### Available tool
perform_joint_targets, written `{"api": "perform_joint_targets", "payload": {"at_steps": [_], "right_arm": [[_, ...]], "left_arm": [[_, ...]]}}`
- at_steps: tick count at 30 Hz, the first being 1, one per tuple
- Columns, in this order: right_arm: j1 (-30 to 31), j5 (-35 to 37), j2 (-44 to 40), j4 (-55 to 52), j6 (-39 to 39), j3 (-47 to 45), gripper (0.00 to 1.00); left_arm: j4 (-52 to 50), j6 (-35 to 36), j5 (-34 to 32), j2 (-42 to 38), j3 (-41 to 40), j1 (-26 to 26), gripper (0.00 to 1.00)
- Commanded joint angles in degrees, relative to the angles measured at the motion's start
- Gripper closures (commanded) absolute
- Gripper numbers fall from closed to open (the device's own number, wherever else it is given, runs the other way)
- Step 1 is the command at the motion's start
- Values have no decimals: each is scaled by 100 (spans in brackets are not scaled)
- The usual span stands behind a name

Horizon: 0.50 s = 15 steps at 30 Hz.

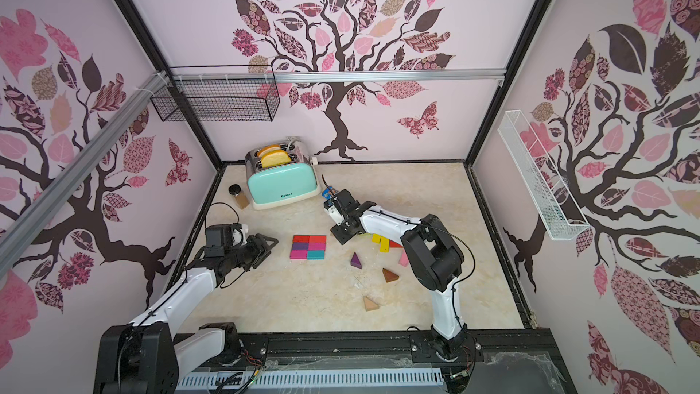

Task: Assemble a piece of candy with building blocks
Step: Adjust the building block at the center of the board.

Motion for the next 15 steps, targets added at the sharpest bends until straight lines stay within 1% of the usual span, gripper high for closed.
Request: {"api": "perform_joint_targets", "payload": {"at_steps": [1, 15], "right_arm": [[-2, -98, 141, -44, -199, 264, 47], [-102, -405, 543, 183, -322, 519, 49]], "left_arm": [[115, 79, 129, 49, 12, 13, 43], [92, 69, 183, -40, 3, 11, 41]]}}
